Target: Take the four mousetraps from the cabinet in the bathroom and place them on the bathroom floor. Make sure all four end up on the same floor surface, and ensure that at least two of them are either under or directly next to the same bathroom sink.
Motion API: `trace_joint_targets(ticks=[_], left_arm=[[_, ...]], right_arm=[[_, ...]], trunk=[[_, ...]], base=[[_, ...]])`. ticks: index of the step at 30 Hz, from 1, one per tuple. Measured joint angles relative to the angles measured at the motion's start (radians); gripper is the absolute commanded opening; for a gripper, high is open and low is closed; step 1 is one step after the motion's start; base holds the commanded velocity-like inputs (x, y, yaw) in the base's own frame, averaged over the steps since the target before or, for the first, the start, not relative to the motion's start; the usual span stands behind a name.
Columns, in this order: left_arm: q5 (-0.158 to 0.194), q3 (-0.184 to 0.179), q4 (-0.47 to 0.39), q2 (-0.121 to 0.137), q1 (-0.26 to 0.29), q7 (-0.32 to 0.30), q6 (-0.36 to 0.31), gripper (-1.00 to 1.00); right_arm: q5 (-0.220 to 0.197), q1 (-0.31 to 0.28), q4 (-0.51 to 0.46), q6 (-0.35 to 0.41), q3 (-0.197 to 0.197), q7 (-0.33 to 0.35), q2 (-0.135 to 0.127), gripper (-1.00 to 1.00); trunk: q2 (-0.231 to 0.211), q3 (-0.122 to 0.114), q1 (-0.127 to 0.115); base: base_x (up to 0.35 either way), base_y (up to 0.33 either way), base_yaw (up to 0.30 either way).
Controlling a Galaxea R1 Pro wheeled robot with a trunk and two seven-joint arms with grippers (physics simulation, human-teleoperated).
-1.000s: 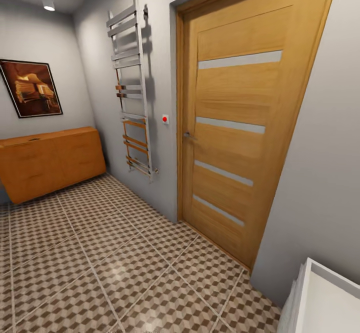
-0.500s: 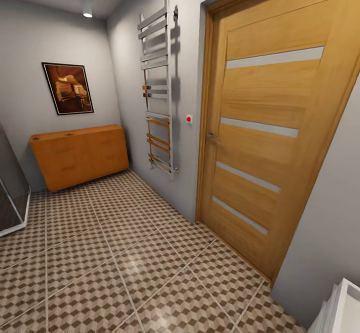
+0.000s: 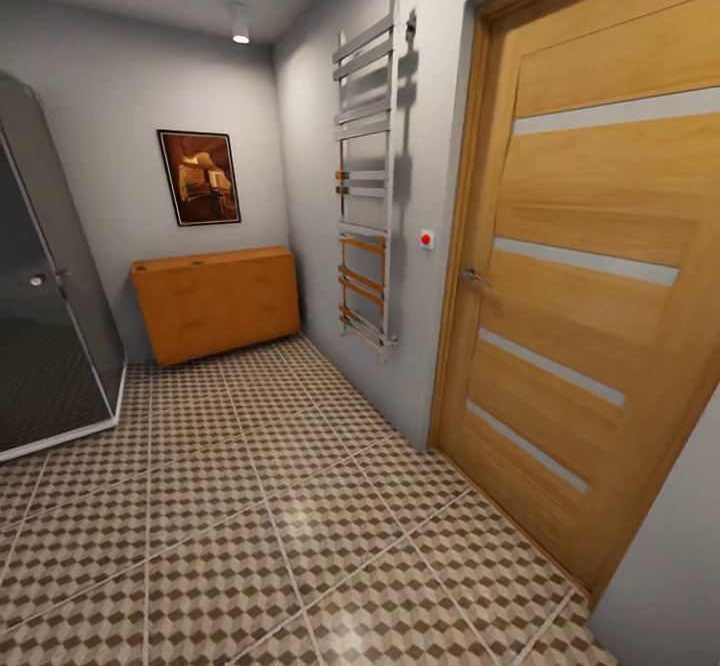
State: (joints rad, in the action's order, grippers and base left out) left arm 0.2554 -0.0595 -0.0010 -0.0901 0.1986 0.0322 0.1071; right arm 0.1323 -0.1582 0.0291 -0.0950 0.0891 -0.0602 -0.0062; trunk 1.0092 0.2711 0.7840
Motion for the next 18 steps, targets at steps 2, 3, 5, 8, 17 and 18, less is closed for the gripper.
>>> trace_joint_targets(ticks=[2, 3, 5, 8, 17, 18], left_arm=[[0.0, 0.0, 0.0, 0.0, 0.0, 0.0, 0.0, 1.0], [0.0, 0.0, 0.0, 0.0, 0.0, 0.0, 0.0, 1.0], [0.0, 0.0, 0.0, 0.0, 0.0, 0.0, 0.0, 1.0], [0.0, 0.0, 0.0, 0.0, 0.0, 0.0, 0.0, 1.0], [0.0, 0.0, 0.0, -0.001, 0.0, 0.0, 0.0, 1.0], [0.0, 0.0, 0.0, -0.001, 0.0, 0.0, 0.0, 1.0]], right_arm=[[0.0, 0.0, 0.0, 0.0, 0.0, 0.0, 0.0, 1.0], [0.0, 0.0, 0.0, 0.0, 0.0, 0.0, 0.0, 1.0], [0.001, 0.0, 0.0, 0.0, 0.0, 0.001, 0.0, 1.0], [0.001, 0.0, 0.0, 0.0, 0.0, 0.001, 0.0, 1.0], [0.002, 0.0, 0.0, 0.001, 0.0, 0.002, 0.0, 1.0], [0.001, 0.0, 0.0, 0.001, 0.0, 0.002, 0.0, 1.0]], trunk=[[0.0, 0.0, 0.0], [0.0, 0.0, 0.0], [0.0, 0.0, 0.0], [0.0, 0.0, 0.0], [0.0, 0.0, 0.0], [0.0, 0.0, 0.0]], base=[[0.0, 0.0, 0.292], [0.0, 0.0, 0.292], [0.0, 0.0, 0.292], [0.0, 0.0, 0.292], [0.0, 0.0, 0.292], [0.0, 0.0, 0.292]])
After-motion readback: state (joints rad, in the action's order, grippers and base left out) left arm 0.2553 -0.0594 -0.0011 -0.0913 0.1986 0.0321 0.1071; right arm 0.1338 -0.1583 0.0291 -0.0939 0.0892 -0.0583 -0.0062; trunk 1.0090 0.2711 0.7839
